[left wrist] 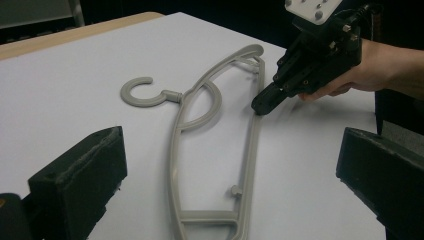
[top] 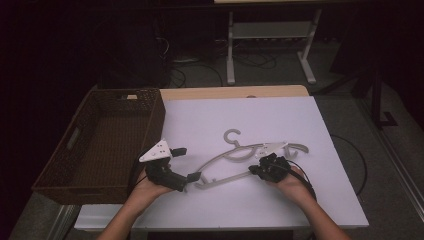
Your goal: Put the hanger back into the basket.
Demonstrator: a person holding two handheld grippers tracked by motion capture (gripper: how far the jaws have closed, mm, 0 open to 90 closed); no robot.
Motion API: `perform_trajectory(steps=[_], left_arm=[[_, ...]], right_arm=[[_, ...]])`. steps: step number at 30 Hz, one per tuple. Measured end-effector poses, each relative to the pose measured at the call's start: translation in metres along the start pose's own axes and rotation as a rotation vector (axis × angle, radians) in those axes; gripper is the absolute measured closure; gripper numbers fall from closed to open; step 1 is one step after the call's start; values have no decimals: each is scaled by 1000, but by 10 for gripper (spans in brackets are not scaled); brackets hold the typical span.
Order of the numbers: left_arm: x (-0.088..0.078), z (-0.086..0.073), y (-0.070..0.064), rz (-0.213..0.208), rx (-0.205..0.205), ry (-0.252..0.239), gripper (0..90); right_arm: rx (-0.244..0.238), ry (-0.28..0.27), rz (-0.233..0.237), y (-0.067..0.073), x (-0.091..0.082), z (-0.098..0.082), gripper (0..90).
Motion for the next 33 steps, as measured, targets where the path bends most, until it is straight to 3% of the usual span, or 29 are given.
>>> perform_trajectory(steps=[5, 10, 17, 27, 31, 33], left_arm=[[1, 0, 0, 0, 2, 1, 0], [3, 0, 0, 1, 5, 6, 0], [17, 6, 8, 8, 3, 43, 0], [51, 15, 28, 9, 10, 137, 0], [67, 16, 35, 17, 58, 204, 0], [74, 16, 37, 18, 57, 230, 0]], right_arm=[[-24, 17, -14, 2, 5, -2, 894], [-1, 22, -4, 2, 6, -2, 895], [-8, 22, -9, 2, 6, -2, 895], [0, 21, -4, 1, 6, -2, 895], [-2, 21, -4, 1, 7, -2, 896], [-1, 20, -3, 1, 7, -2, 896]])
Point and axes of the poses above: each handheld gripper's, and its own axes: x roughly forward along the jaws, z roughly out of its top, y roughly to its left, the point moved 1 cm from there along x, roughly forward along the jaws, and after that the axes turned 7 degrees about -z, right-handed, at the moved point
